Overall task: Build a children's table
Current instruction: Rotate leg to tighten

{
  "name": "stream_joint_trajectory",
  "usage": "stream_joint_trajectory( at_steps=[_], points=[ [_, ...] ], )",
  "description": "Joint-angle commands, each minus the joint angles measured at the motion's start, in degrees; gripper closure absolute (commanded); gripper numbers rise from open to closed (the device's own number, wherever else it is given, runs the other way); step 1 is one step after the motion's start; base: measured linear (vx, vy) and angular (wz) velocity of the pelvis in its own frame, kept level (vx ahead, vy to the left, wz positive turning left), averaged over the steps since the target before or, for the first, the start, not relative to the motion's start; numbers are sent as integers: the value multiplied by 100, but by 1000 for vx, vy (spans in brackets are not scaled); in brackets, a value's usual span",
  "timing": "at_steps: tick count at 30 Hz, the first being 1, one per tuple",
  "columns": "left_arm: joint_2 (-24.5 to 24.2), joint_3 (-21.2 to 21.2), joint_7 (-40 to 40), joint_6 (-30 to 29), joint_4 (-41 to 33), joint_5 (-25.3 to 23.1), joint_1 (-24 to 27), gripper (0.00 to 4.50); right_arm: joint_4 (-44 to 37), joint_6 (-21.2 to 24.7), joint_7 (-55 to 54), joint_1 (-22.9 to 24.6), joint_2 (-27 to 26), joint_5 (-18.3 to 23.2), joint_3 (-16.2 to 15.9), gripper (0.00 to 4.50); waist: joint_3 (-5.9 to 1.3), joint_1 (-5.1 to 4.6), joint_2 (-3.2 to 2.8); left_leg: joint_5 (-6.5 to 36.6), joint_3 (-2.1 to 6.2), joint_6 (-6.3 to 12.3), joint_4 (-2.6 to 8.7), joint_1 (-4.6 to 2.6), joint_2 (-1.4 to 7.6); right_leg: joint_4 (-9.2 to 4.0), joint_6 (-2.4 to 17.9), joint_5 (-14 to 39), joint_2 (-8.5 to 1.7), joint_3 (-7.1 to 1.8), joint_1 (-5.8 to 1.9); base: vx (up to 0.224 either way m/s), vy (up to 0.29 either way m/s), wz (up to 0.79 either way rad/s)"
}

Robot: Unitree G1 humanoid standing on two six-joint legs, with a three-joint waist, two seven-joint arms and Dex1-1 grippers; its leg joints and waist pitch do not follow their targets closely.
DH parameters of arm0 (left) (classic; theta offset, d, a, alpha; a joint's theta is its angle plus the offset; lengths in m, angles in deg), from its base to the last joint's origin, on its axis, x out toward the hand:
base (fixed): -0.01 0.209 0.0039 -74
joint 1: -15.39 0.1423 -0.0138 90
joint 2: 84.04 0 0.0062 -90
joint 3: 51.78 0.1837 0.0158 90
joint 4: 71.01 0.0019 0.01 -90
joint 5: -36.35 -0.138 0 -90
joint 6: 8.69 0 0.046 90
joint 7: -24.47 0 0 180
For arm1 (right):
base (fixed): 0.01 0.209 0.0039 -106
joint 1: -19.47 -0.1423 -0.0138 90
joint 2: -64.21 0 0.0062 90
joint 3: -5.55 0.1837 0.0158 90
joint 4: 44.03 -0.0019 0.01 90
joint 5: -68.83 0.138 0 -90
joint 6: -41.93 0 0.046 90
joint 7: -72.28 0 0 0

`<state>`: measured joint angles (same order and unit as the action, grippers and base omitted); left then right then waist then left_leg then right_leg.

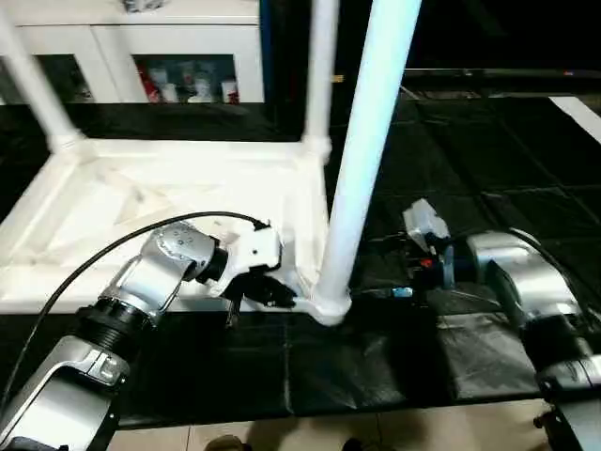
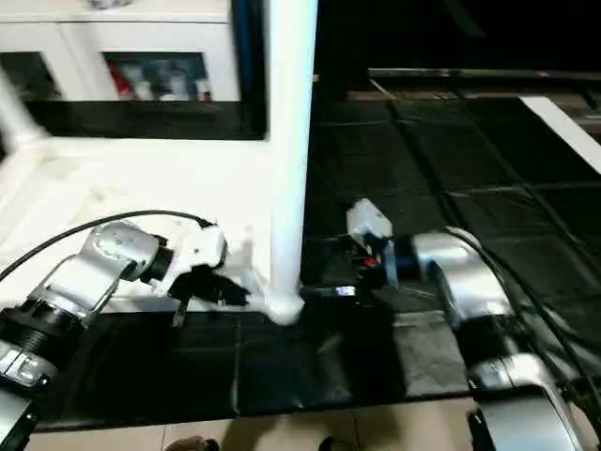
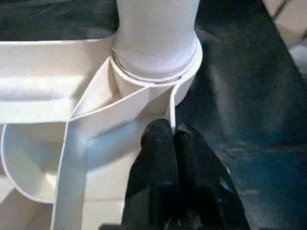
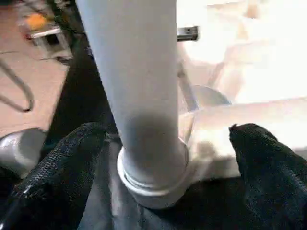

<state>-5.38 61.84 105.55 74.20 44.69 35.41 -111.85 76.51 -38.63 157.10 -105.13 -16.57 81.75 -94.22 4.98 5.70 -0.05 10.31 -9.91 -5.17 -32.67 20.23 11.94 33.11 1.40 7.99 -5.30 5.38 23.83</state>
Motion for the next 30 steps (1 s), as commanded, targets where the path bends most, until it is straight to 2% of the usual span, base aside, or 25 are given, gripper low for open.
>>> stream_joint_trajectory(
  at_steps=[1, 6, 7, 9, 11, 14, 18, 20, 25, 27, 30],
  points=[
    [18, 292, 325, 192, 18, -123, -43, 450, 159, -78, 218, -128, -31, -23, -110, 41, -423, -16, 4, 1128, -30, 430, 344, -33, 148, -298, 1430, 1516, -275, -272, -325, 0, 0, 0],
    [16, 368, 466, 298, -38, -134, -47, 450, 328, -188, 419, -225, -151, -86, -226, 85, -444, -6, 20, 913, -31, 509, 323, 4, 141, -238, 1542, 1172, -286, -268, -348, 0, 0, 0],
    [16, 387, 495, 324, -51, -134, -48, 450, 388, -226, 479, -251, -197, -101, -263, 107, -444, 0, 15, 908, -34, 516, 323, -4, 144, -239, 1550, 1166, -292, -272, -342, 0, 0, 0],
    [19, 421, 537, 374, -58, -136, -54, 450, 507, -298, 546, -301, -260, -121, -342, 115, -449, 13, 21, 868, -36, 530, 317, -7, 146, -226, 1568, 1121, -295, -273, -345, 0, 0, 0],
    [23, 447, 558, 411, -56, -133, -59, 450, 587, -350, 589, -339, -303, -121, -383, 120, -435, 21, 13, 876, -35, 521, 325, -3, 148, -233, 1555, 1174, -292, -271, -338, 0, 0, 0],
    [37, 462, 572, 444, -53, -139, -54, 450, 668, -366, 679, -378, -341, -123, -431, 158, -435, 39, 17, 920, -38, 490, 326, -12, 150, -242, 1523, 1251, -293, -277, -339, 0, 0, 0],
    [52, 474, 582, 483, -34, -154, -42, 450, 758, -394, 741, -404, -392, -149, -468, 171, -426, 36, 12, 974, -31, 459, 334, -5, 150, -249, 1485, 1340, -294, -275, -345, 0, 0, 0],
    [59, 478, 577, 496, -17, -157, -43, 450, 779, -381, 758, -405, -410, -142, -475, 207, -432, 37, 10, 951, -29, 457, 331, -5, 148, -247, 1488, 1313, -297, -276, -346, 0, 0, 0],
    [101, 425, 453, 430, 91, -149, -46, 450, 627, -210, 769, -290, -324, 99, -646, 236, -427, 36, -1, 984, -31, 456, 335, -13, 145, -258, 1478, 1338, -287, -274, -347, 0, 0, 0],
    [120, 398, 416, 390, 109, -139, -42, 450, 598, -181, 769, -258, -318, 122, -634, 244, -432, 37, 0, 976, -31, 451, 331, -8, 146, -253, 1488, 1302, -287, -276, -349, 0, 0, 0],
    [328, 158, 2, -107, 122, -12, -14, 450, 257, 167, 567, 47, -416, 152, -336, 245, -436, 71, -2, 947, -38, 472, 322, -29, 151, -242, 1529, 1191, -289, -283, -334, 0, 0, 0]
  ],
)
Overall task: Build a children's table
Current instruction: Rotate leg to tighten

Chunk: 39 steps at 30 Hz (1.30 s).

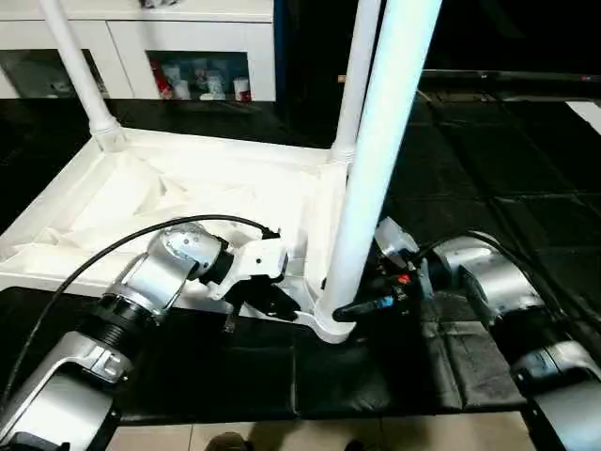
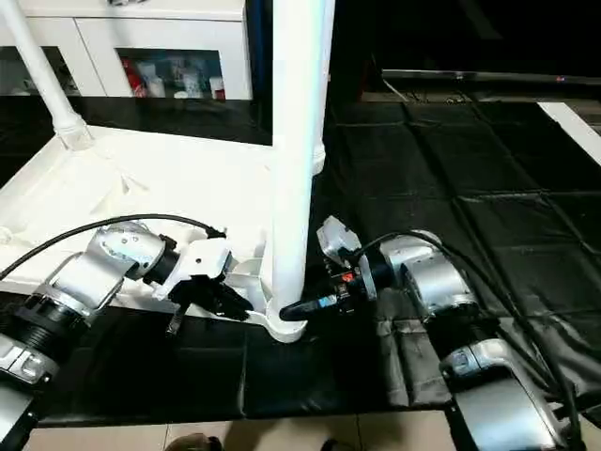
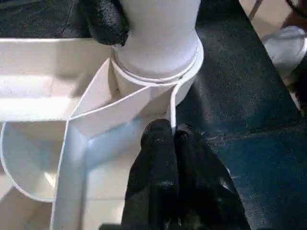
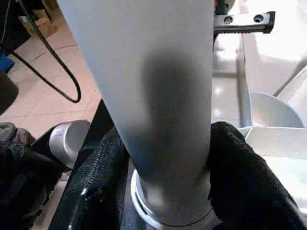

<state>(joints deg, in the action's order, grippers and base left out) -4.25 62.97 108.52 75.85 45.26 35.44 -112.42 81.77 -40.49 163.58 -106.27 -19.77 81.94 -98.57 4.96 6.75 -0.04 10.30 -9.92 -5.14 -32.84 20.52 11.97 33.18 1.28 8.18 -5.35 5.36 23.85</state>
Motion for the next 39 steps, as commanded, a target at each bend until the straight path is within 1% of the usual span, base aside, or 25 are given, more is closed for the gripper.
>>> stream_joint_trajectory(
  at_steps=[1, 2, 4, 5, 6, 8, 9, 11, 12, 13, 14, 15, 17, 18, 19, 23, 25, 27, 29, 30, 33, 34, 36, 37, 39],
  points=[
    [227, 33, -321, -298, 64, -9, 43, 450, -286, 373, -113, 178, -104, 133, 112, 245, -419, -32, 1, 936, -33, 471, 348, -42, 147, -253, 1541, 1170, -271, -279, -343, 0, 0, 0],
    [359, -99, -593, -560, 36, 60, 68, 450, -459, 508, -551, 357, -180, 82, 199, 246, -409, -29, 4, 997, -34, 448, 357, -46, 148, -274, 1512, 1301, -280, -279, -340, 0, 0, 0],
    [393, -139, -667, -649, 13, 86, 85, 450, -517, 532, -708, 416, -205, 50, 210, 246, -395, -47, -6, 1151, -20, 364, 374, -41, 139, -305, 1398, 1637, -289, -272, -352, 0, 0, 0],
    [481, -225, -883, -823, -19, 107, 104, 450, -589, 616, -1150, 512, -316, 14, 273, 246, -384, -58, 5, 1201, -22, 333, 381, -39, 136, -329, 1337, 1766, -290, -274, -344, 0, 0, 0],
    [481, -225, -883, -823, -19, 107, 104, 450, -589, 616, -1150, 512, -316, 14, 273, 246, -353, -83, 12, 1412, -16, 281, 394, -45, 119, -375, 1206, 2178, -295, -265, -336, 0, 0, 0],
    [670, -378, -1317, -1149, -69, 119, 123, 450, -701, 830, -2019, 656, -599, 20, 407, 246, -319, -145, 23, 1625, 10, 165, 423, -63, 97, -459, 923, 2814, -298, -257, -316, 0, 0, 0],
    [721, -413, -1416, -1232, -83, 118, 125, 450, -736, 880, -2196, 687, -671, 6, 442, 246, -314, -163, 21, 1712, 22, 150, 420, -84, 89, -488, 865, 3014, -312, -244, -299, 0, 0, 0],
    [805, -471, -1580, -1370, -106, 118, 127, 450, -794, 964, -2489, 740, -791, -18, 502, 246, -303, -236, 46, 1764, 59, 116, 428, -43, 56, -540, 615, 3487, -315, -201, -332, 0, 0, 0],
    [1049, -618, -1989, -1724, -161, 133, 117, 450, -833, 1119, -3237, 814, -1161, -108, 651, 246, -315, -271, 58, 1725, 66, 114, 426, -27, 40, -571, 473, 3651, -315, -190, -339, 0, 0, 0],
    [1126, -665, -2122, -1829, -173, 133, 111, 450, -842, 1170, -3461, 832, -1274, -140, 699, 246, -302, -302, 56, 1701, 62, 88, 416, -62, 38, -599, 460, 3706, -319, -193, -273, 0, 0, 0],
    [1249, -734, -2314, -1972, -173, 137, 90, 450, -811, 1229, -3810, 835, -1453, -208, 762, 247, -308, -332, 66, 1754, 72, 88, 407, -62, 25, -612, 431, 3795, -316, -168, -280, 0, 0, 0],
    [1407, -812, -2593, -2093, -136, 123, 43, 450, -712, 1255, -4259, 807, -1681, -272, 829, 247, -307, -377, 86, 1732, 82, 90, 413, -27, 15, -628, 369, 3860, -313, -146, -301, 0, 0, 0],
    [1556, -899, -2865, -2181, -69, 121, -19, 450, -599, 1213, -4657, 768, -1879, -352, 860, 249, -296, -462, 71, 1928, 99, 78, 402, -46, 2, -665, 298, 3995, -299, -109, -260, 0, 0, 0],
    [1736, -1032, -3227, -2226, 65, 127, -125, 450, -432, 1160, -5112, 694, -2114, -406, 915, 249, -307, -471, 77, 1936, 102, 83, 399, -46, -1, -673, 276, 4002, -298, -102, -266, 0, 0, 0],
    [1768, -1058, -3298, -2232, 91, 125, -146, 450, -406, 1151, -5206, 679, -2157, -420, 923, 249, -302, -495, 55, 1984, 101, 100, 396, -63, -6, -693, 261, 4014, -293, -91, -240, 0, 0, 0],
    [2094, -1360, -4045, -2269, 345, 91, -376, 450, -73, 1083, -6281, 451, -2611, -542, 1102, 250, -330, -519, 20, 2063, 122, 92, 430, -69, 13, -699, 315, 3715, -284, -63, -262, 0, 0, 0],
    [2191, -1452, -4245, -2279, 376, 63, -434, 450, 56, 1088, -6688, 336, -2774, -573, 1256, 250, -333, -520, 25, 2023, 109, 148, 461, -45, 31, -654, 453, 3304, -276, -109, -269, 0, 0, 0],
    [2205, -1442, -4277, -2262, 343, 27, -428, 450, 99, 1059, -6837, 304, -2852, -565, 1363, 250, -353, -503, 23, 1984, 93, 174, 464, -57, 39, -635, 518, 3112, -283, -137, -270, 0, 0, 0],
    [2151, -1363, -4183, -2198, 232, -20, -350, 450, 78, 1049, -6962, 317, -2893, -538, 1487, 250, -369, -488, 2, 1851, 82, 183, 475, -45, 56, -575, 675, 2731, -280, -173, -288, 0, 0, 0],
    [2087, -1290, -4090, -2129, 170, -50, -283, 450, 61, 1006, -7029, 343, -2871, -553, 1518, 197, -371, -488, 2, 1834, 76, 186, 477, -41, 60, -566, 703, 2649, -278, -182, -290, 0, 0, 0],
    [1986, -1198, -3970, -1996, 130, -85, -202, 450, 15, 814, -7003, 410, -2753, -655, 1457, 184, -389, -448, -6, 1626, 46, 187, 464, -49, 66, -514, 873, 2305, -292, -223, -295, 0, 0, 0],
    [1952, -1172, -3933, -1960, 111, -95, -174, 450, -49, 783, -6948, 459, -2703, -663, 1438, 155, -415, -428, 2, 1452, 24, 205, 442, -54, 73, -478, 969, 1985, -295, -246, -300, 0, 0, 0],
    [1922, -1150, -3900, -1928, 95, -103, -150, 450, -105, 755, -6900, 503, -2659, -669, 1421, 148, -440, -412, 8, 1122, -2, 285, 421, -32, 70, -391, 1141, 1379, -269, -261, -329, 27, -7, 3],
    [1833, -1083, -3814, -1785, 64, -140, -95, 450, -323, 671, -6799, 647, -2504, -714, 1378, 146, -439, -407, 21, 1030, -17, 341, 410, -31, 58, -385, 1210, 1269, -268, -258, -337, 0, 0, 0],
    [1700, -1005, -3722, -1613, 27, -210, -29, 450, -800, 611, -6469, 952, -2248, -636, 1377, 128, -458, -362, 62, 876, -29, 447, 385, -26, 68, -357, 1199, 1078, -269, -272, -362, 0, 0, 0]
  ],
)
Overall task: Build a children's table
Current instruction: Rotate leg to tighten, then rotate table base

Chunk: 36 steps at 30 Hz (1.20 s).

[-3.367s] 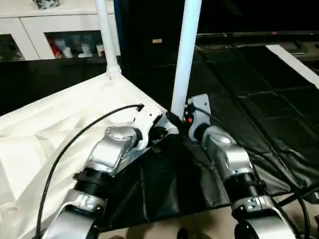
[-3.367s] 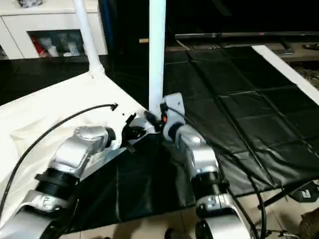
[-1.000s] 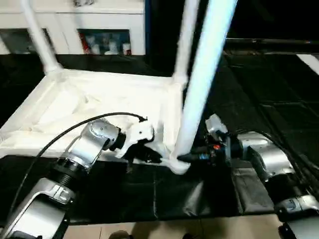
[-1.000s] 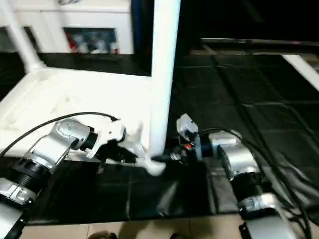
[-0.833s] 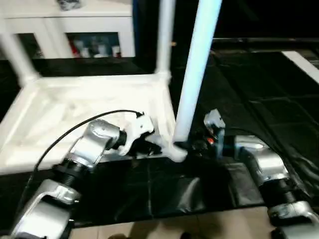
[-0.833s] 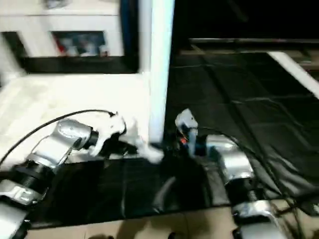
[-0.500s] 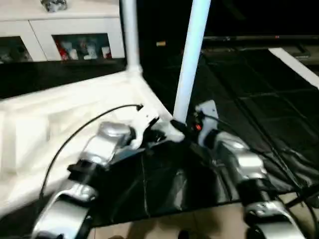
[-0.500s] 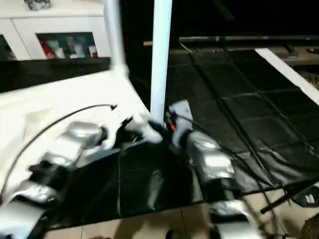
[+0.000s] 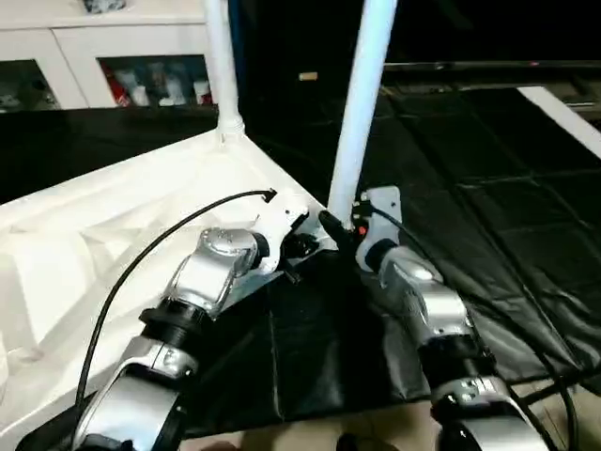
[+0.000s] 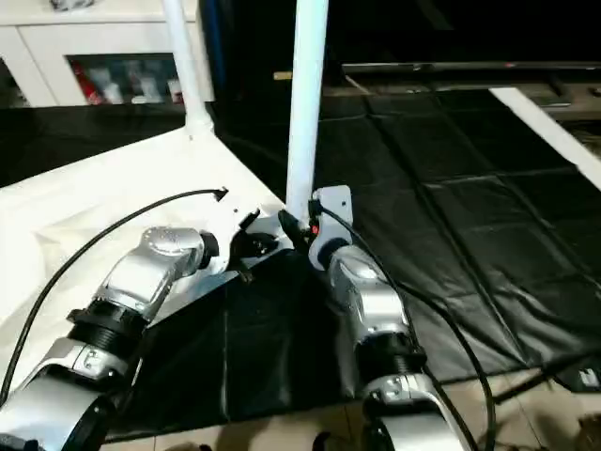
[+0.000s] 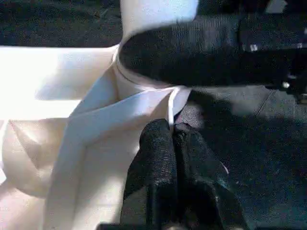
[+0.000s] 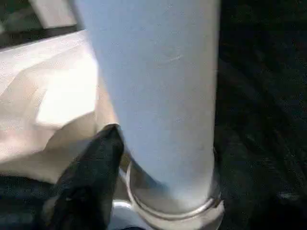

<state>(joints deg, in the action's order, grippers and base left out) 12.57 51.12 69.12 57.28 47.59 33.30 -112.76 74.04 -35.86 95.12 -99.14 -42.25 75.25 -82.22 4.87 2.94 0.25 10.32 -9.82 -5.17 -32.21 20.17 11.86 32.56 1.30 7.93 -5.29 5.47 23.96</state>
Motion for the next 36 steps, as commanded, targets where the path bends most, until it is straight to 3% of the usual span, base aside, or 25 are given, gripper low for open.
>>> stream_joint_trajectory(
  at_steps=[1, 4, 6, 8, 11, 15, 20, 21, 22, 24, 25, 26, 27, 28, 29, 30, 31, 32, 34, 35, 36],
  points=[
    [18, 180, 218, 245, -206, 5, 5, 450, -28, 148, 376, 240, 0, 32, -258, 113, -460, 54, 19, 673, -39, 529, 307, 25, 85, -239, 1248, 857, -273, -289, -378, 0, 0, 0],
    [-98, 156, 297, 237, -382, 38, 103, 450, -1001, 16, 1052, 836, 441, 286, -268, 85, -457, 109, 50, 561, -48, 635, 287, 27, 86, -208, 1290, 726, -280, -304, -390, 0, 0, 0],
    [-149, 158, 449, 179, -551, 133, 165, 407, -1404, 146, 1320, 1050, 644, 418, -293, 67, -474, 137, 61, 436, -37, 706, 274, 48, 89, -181, 1296, 609, -275, -296, -418, 0, 0, 0],
    [-248, 192, 740, 65, -878, 301, 284, 396, -1922, 443, 1722, 1287, 952, 641, -354, 60, -448, 147, 57, 493, -32, 715, 286, 72, 86, -205, 1267, 817, -274, -284, -428, 0, 0, 0],
    [-385, 214, 908, -34, -1277, 449, 425, 372, -2378, 557, 2195, 1483, 1248, 891, -452, 23, -425, 162, 64, 690, -33, 661, 293, 62, 121, -236, 1243, 1151, -287, -291, -384, 0, 0, 0],
    [-1090, 175, 1337, -678, -2246, 580, 719, 353, -2805, 790, 2583, 1511, 1367, 1253, -496, 2, -378, 140, 86, 1007, -7, 454, 338, 73, 118, -296, 926, 1974, -303, -281, -372, 0, 0, 0],
    [-1966, -67, 1705, -1423, -3278, 756, 1176, 304, -2919, 901, 2593, 1406, 1226, 1333, -661, 0, -356, 84, 36, 1010, -10, 301, 352, 21, 115, -302, 915, 2051, -262, -292, -305, 0, 0, 0],
    [-2752, -352, 2020, -1961, -4085, 927, 1677, 290, -2830, 870, 2517, 1284, 1001, 1262, -879, 0, -374, 84, 62, 988, 12, 249, 360, 14, 137, -231, 976, 1942, -281, -292, -311, 0, 0, 0],
    [-2758, -354, 2023, -1965, -4092, 928, 1682, 276, -2829, 869, 2516, 1283, 999, 1261, -881, 0, -330, -5, 82, 957, 43, 237, 411, 137, 112, -208, 944, 1939, -254, -274, -362, 0, 0, 0],
    [-3037, -489, 2108, -2167, -4378, 986, 1910, 267, -2710, 855, 2372, 1201, 867, 1167, -942, 0, -332, 13, 35, 1153, -4, 193, 374, -26, 116, -286, 926, 2031, -226, -289, -240, 0, 0, 0],
    [-3153, -552, 2136, -2263, -4499, 1011, 2012, 262, -2643, 853, 2283, 1159, 801, 1117, -957, 0, -319, 14, 65, 1008, -15, 170, 381, -14, 117, -226, 1110, 1627, -217, -318, -261, 0, 0, 0],
    [-3446, -741, 2187, -2498, -4827, 1081, 2337, 249, -2380, 789, 2064, 1005, 650, 932, -1057, 0, -306, 38, 88, 1067, -21, 153, 385, -26, 115, -235, 1089, 1666, -219, -314, -256, 0, 0, 0],
    [-3525, -799, 2199, -2575, -4932, 1101, 2442, 249, -2284, 763, 1997, 945, 600, 879, -1082, 0, -322, 47, 74, 1090, -4, 97, 380, -35, 127, -192, 1119, 1657, -246, -317, -253, 0, 0, 0],
    [-3834, -1038, 2243, -2889, -5370, 1180, 2881, 225, -1858, 645, 1720, 678, 391, 658, -1182, 0, -276, -24, 93, 1183, 22, 36, 433, 66, 105, -192, 1074, 1873, -242, -310, -296, 0, 0, 0],
    [-3896, -1091, 2251, -2958, -5468, 1197, 2981, 225, -1756, 616, 1659, 612, 343, 608, -1203, 0, -285, -18, 80, 1311, 27, -15, 437, 47, 106, -201, 1034, 2059, -251, -300, -289, 0, 0, 0],
    [-4030, -1225, 2235, -3178, -5755, 1281, 3248, 218, -1442, 512, 1483, 399, 222, 471, -1252, 0, -290, -24, 59, 1375, 3, -74, 402, -61, 120, -237, 1060, 2042, -265, -333, -204, 0, 0, 0],
    [-4110, -1333, 2184, -3386, -6033, 1386, 3499, 210, -1039, 438, 1226, 122, 94, 354, -1248, 0, -271, -64, 76, 1399, 9, -88, 421, -19, 109, -207, 1109, 1889, -230, -335, -237, 0, 0, 0],
    [-4122, -1370, 2157, -3461, -6134, 1421, 3599, 210, -840, 379, 1102, -16, 38, 301, -1237, 0, -265, -61, 76, 1413, 10, -108, 429, -25, 115, -208, 1113, 1881, -231, -335, -232, 0, 0, 0],
    [-4132, -1412, 2125, -3548, -6246, 1462, 3701, 178, -631, 314, 967, -160, -17, 249, -1225, 0, -260, -15, 50, 1498, -23, -119, 403, -99, 105, -222, 1106, 1790, -204, -355, -181, 0, 0, 0],
    [-4081, -1430, 2022, -3597, -6372, 1443, 3897, 175, -91, 141, 643, -539, -109, 128, -1161, 0, -254, -4, 45, 1508, -25, -124, 407, -88, 107, -218, 1103, 1753, -202, -357, -181, 0, 0, 0],
    [-4068, -1428, 1984, -3612, -6405, 1433, 3950, 175, 71, 102, 527, -651, -127, 79, -1146, 0, -254, -23, 71, 1497, 1, -173, 423, -24, 101, -183, 1110, 1766, -211, -354, -242, 0, 0, 0]
  ],
)
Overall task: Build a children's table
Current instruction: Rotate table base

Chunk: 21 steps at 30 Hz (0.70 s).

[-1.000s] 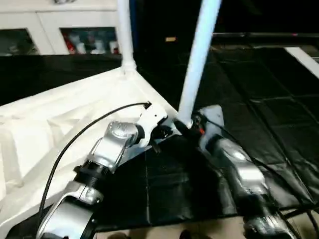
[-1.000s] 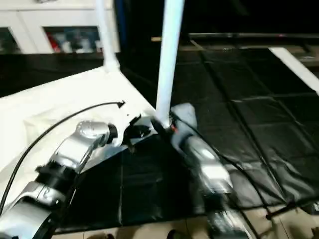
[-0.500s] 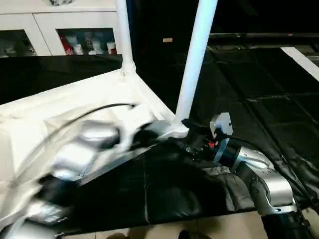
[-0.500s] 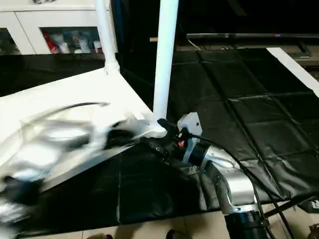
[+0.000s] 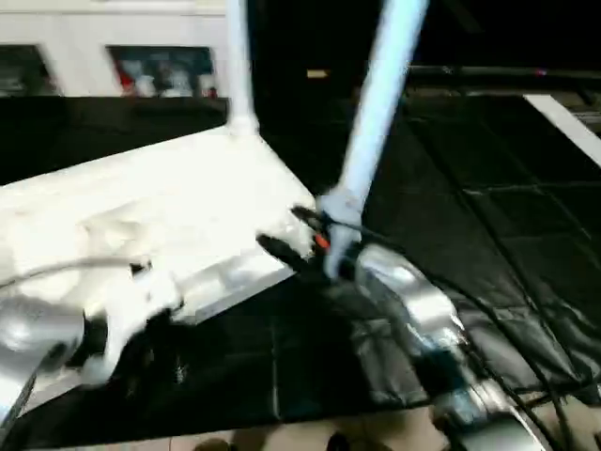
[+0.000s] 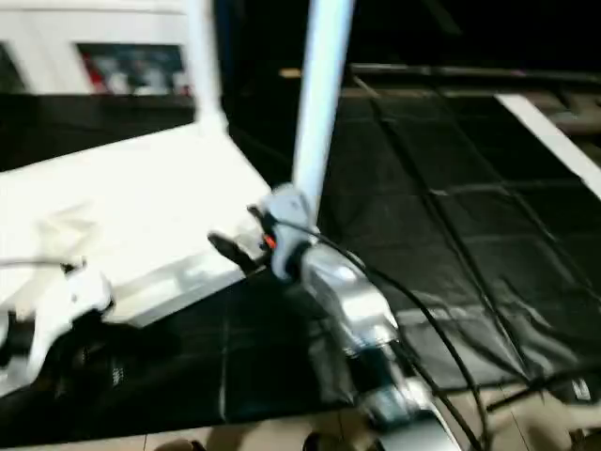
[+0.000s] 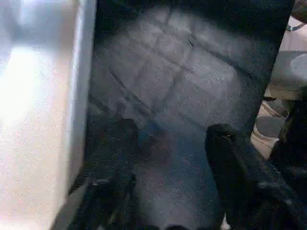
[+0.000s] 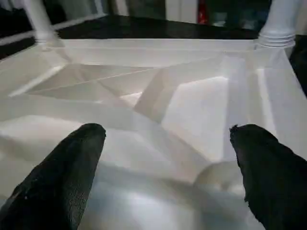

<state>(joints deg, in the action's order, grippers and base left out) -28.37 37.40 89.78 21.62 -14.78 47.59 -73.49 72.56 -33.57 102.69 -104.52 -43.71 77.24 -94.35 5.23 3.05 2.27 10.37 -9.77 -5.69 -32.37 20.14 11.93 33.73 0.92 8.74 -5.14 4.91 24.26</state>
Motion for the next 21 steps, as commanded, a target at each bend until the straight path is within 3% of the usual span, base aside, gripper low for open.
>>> stream_joint_trajectory(
  at_steps=[1, 5, 8, 10, 12, 15, 19, 21],
  points=[
    [9, -51, -234, -86, -299, 30, 236, 159, 770, -315, -561, -479, -45, -234, 174, 0, -293, -22, -127, 1514, -9, -124, 434, -29, 82, -315, 1108, 1746, -220, -300, -268, 0, 0, 0],
    [-92, 115, -528, -90, -336, -151, 398, 128, 1672, -532, -1146, -992, 19, -356, 409, 0, -300, 1, -135, 1641, -25, -143, 401, -72, 70, -315, 964, 1825, -204, -322, -220, 0, 0, 0],
    [-82, 232, -878, 68, -39, -444, 276, 107, 2092, -631, -1694, -1159, 129, -333, 689, 0, -316, 35, -129, 1611, -33, -186, 390, -89, 63, -293, 940, 1669, -176, -326, -210, 0, 0, 0],
    [-61, 274, -1062, 211, 191, -618, 183, 90, 2225, -690, -1861, -1198, 214, -277, 835, 0, -326, 86, -160, 1650, -37, -234, 383, -137, 60, -285, 911, 1616, -153, -363, -175, 0, 0, 0],
    [-91, 316, -1188, 347, 355, -750, 137, 83, 2405, -802, -1969, -1258, 308, -249, 925, 0, -337, 105, -158, 1668, -42, -263, 376, -101, 50, -259, 900, 1535, -130, -383, -196, 0, 0, 0],
    [-109, 377, -1456, 641, 688, -910, 2, 60, 2897, -1152, -2291, -1401, 716, -212, 1226, 0, -362, 189, -182, 1750, -75, -289, 342, -172, 41, -277, 896, 1510, -114, -392, -137, -6, -3, 6],
    [39, 430, -1639, 703, 769, -900, -176, 20, 3178, -1341, -2393, -1473, 1022, -173, 1399, 0, -373, 266, -151, 1659, -80, -293, 299, -95, 23, -208, 925, 1360, -84, -435, -158, -5, -2, 4],
    [414, 542, -1907, 777, 876, -909, -449, 12, 3356, -1571, -2261, -1541, 1376, -243, 1452, 0, -389, 251, -184, 1634, -50, -314, 287, -37, 27, -175, 961, 1280, -99, -425, -201, 0, 0, 0]
  ],
)
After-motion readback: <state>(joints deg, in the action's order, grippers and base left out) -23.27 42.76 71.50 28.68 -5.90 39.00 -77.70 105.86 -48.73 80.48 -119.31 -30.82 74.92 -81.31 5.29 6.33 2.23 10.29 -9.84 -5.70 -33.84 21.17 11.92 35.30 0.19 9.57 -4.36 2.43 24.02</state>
